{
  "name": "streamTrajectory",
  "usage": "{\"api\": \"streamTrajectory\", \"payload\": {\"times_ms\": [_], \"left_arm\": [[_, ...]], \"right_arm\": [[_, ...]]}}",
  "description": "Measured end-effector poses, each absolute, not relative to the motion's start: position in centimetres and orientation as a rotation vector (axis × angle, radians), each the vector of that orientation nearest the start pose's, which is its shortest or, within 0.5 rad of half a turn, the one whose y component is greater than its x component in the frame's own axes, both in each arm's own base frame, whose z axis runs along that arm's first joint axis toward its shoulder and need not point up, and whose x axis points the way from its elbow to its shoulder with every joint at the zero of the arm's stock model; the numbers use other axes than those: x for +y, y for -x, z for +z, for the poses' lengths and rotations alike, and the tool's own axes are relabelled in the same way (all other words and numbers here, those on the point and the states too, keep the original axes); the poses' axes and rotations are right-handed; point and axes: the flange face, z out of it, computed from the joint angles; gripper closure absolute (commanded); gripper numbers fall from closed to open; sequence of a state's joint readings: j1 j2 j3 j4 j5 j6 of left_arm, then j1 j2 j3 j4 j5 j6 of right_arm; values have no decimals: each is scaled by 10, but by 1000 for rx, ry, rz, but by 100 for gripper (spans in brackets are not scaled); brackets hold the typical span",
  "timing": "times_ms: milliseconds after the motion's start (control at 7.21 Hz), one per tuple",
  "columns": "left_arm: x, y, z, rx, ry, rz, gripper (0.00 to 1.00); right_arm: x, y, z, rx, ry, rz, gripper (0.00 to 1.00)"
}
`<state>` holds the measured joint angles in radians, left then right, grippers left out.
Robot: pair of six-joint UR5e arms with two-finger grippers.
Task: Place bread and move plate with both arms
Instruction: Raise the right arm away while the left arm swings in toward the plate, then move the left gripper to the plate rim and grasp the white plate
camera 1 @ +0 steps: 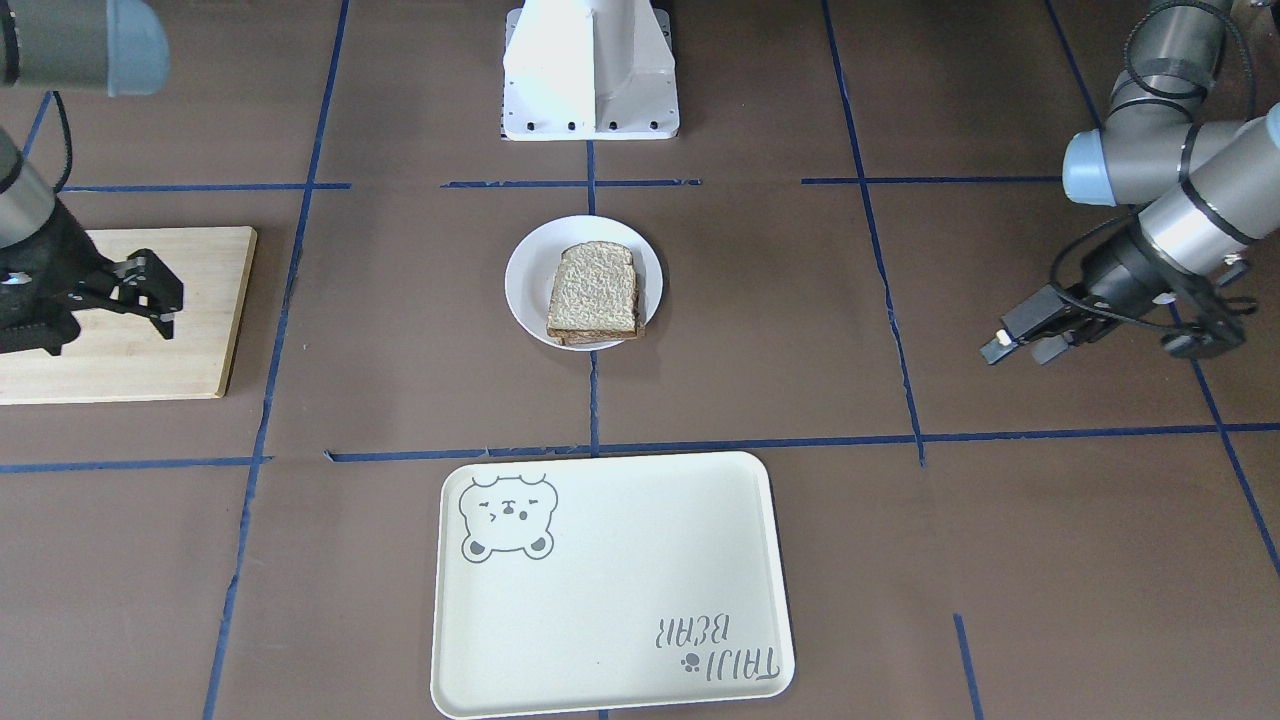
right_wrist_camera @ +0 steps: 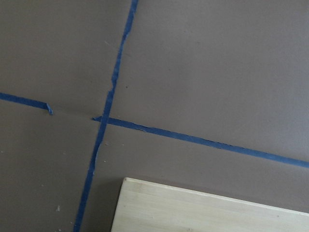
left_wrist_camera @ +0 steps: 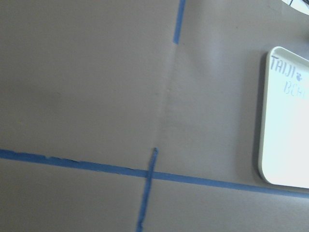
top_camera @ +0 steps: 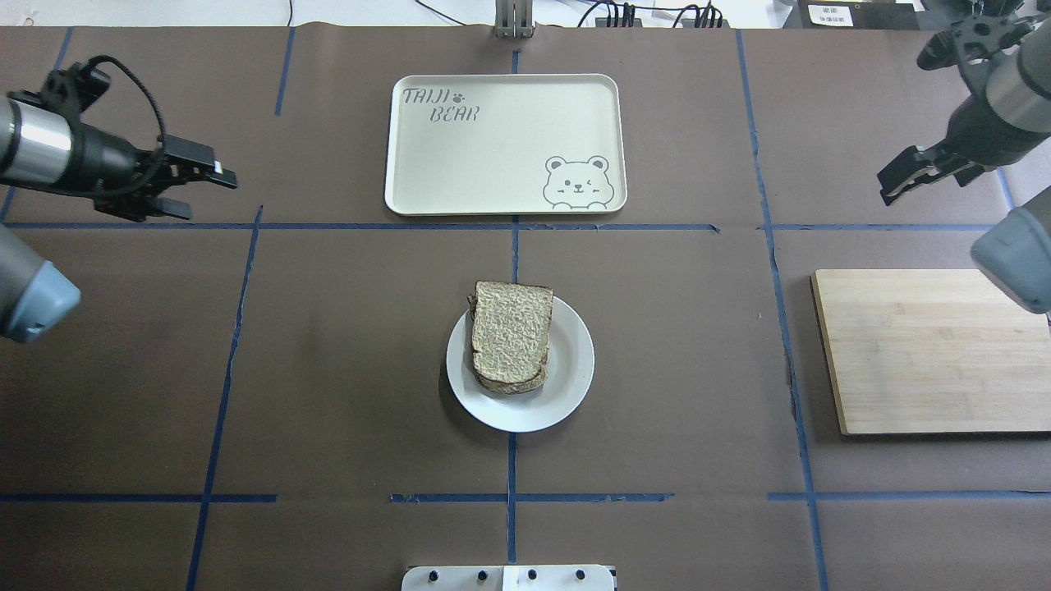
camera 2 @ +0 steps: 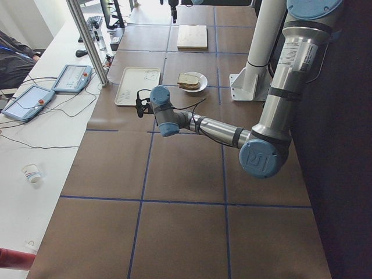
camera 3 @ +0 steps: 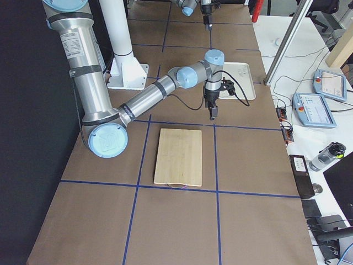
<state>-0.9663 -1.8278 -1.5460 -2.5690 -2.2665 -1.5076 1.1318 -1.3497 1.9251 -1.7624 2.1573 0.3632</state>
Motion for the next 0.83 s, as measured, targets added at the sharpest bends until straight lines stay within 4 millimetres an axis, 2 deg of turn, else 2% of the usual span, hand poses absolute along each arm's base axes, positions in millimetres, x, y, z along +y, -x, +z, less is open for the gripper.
{"api": "streamTrajectory", "payload": {"times_ms": [139, 277, 555, 832], "left_arm": [[-513, -324, 395, 1366, -29, -370, 29], [-495, -358, 380, 1406, 0, -380, 43], [-468, -399, 362, 1450, 47, -346, 49], [-438, -437, 343, 1478, 70, -346, 52]], "right_arm": [[-523, 139, 422, -703, -90, -180, 0], [-523, 122, 436, -733, -71, -181, 0], [-524, 95, 459, -784, -53, -200, 0], [-523, 88, 467, -795, -50, -208, 0]]}}
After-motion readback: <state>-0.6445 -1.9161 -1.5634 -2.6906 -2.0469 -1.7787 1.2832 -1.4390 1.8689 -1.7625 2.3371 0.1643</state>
